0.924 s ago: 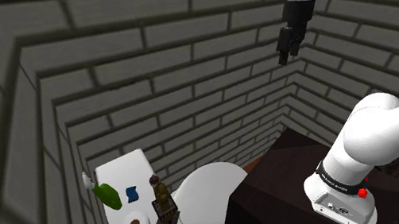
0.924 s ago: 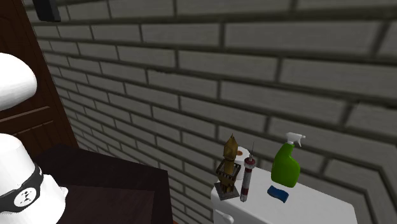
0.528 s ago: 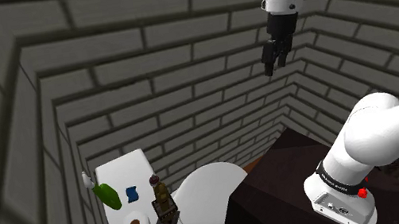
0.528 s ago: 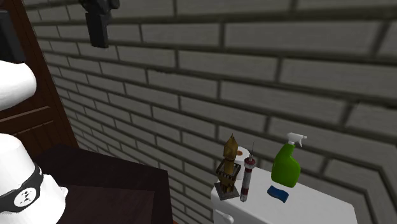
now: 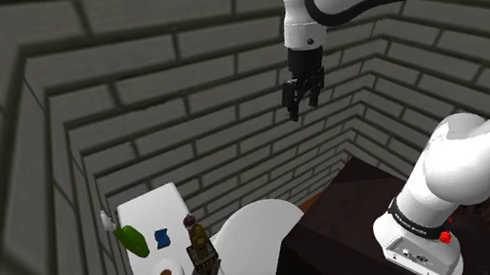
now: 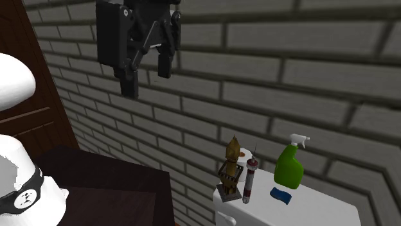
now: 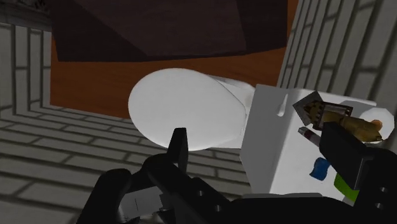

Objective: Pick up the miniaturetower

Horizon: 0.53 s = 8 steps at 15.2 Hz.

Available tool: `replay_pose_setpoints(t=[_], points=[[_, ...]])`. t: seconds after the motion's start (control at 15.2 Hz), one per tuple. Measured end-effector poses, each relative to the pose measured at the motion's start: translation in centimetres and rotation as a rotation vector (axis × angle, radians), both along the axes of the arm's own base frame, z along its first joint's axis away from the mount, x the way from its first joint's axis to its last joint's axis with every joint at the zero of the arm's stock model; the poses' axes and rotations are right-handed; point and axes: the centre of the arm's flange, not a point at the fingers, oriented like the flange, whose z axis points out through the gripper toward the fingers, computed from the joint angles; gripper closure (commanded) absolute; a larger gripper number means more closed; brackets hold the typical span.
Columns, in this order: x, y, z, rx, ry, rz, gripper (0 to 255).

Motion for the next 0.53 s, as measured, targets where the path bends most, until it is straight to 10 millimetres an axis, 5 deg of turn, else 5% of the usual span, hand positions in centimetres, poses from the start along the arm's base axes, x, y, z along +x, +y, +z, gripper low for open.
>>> replay_pose_setpoints(t=[0.53], points=[[4.0,7.7,-6.4,0.002,0.056,-0.028,0]])
